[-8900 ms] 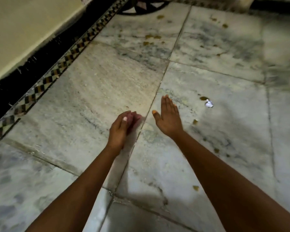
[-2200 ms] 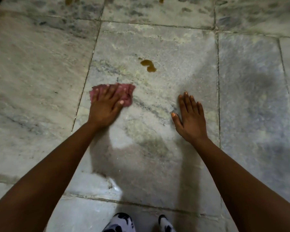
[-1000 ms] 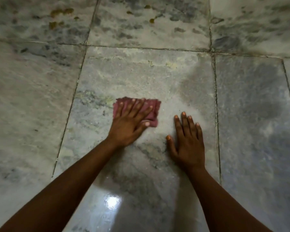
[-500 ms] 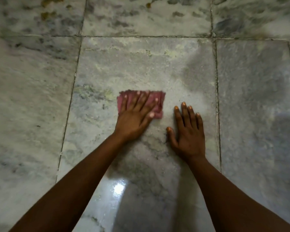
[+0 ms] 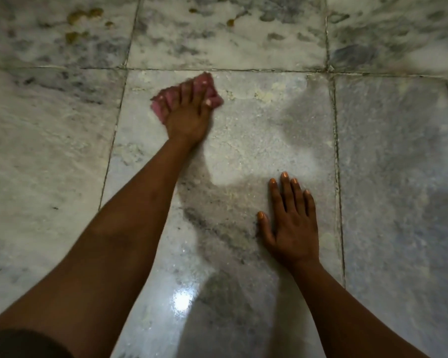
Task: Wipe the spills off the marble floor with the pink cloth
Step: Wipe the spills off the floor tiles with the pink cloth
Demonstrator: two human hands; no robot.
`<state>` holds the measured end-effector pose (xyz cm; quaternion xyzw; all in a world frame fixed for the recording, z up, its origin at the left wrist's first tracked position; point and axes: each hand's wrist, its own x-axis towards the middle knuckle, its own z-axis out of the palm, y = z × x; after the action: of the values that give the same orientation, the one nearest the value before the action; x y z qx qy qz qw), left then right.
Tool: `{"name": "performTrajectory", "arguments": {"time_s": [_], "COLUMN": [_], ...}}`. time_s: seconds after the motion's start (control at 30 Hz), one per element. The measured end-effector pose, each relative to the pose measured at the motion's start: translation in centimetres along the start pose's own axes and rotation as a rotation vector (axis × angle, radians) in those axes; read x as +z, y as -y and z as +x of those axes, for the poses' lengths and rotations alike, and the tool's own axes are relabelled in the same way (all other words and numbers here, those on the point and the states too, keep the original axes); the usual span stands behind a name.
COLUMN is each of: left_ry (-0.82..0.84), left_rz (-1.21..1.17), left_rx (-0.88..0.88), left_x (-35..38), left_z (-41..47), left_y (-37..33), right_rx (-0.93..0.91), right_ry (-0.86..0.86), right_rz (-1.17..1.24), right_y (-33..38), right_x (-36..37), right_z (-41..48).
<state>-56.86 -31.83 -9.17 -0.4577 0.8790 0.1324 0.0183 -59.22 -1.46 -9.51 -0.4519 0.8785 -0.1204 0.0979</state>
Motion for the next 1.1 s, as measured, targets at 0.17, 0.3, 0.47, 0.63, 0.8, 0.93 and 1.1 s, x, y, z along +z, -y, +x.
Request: {"name": "performTrajectory", "arguments": {"time_s": [0.17,0.3,0.47,0.63,0.8,0.93,1.1], "left_ry": [0.075,0.11,-0.027,0.01,0.061,0.03,-0.071], "left_rz": [0.038,0.085,0.016,0.061,0.047,-0.003,-0.001], "left_rx": [0.464,0.688,0.285,0.333,0.653,0.48,0.071], "left_x": [1.5,0.5,-0.7,1.0,1.9,0.4,-0.8], "left_z": [-10.2,-15.3,-8.7,-6.2,-15.1,-17.1,-9.0], "left_y": [-1.0,6.2,6.9,-1.1,1.4,9.1,9.7], "right_rx": [0.009,0.013,0.007,-0.002,0.004,0.002,-0.01], "right_ry": [0.002,0.012,0.001,-0.018,-0.012,-0.004,-0.031], "right_rz": [-0.014,-0.006,-0.003,-0.01,-0.014,-0.01,-0.008], "right_y": [0.1,0.0,0.0,0.1,0.2,0.1,-0.1], "right_x": [-0.1,-0.1,0.0,0.0,-0.3,-0.2,0.2], "right_z": [0.1,0.0,0.1,0.1,0.2,0.1,0.1]}}
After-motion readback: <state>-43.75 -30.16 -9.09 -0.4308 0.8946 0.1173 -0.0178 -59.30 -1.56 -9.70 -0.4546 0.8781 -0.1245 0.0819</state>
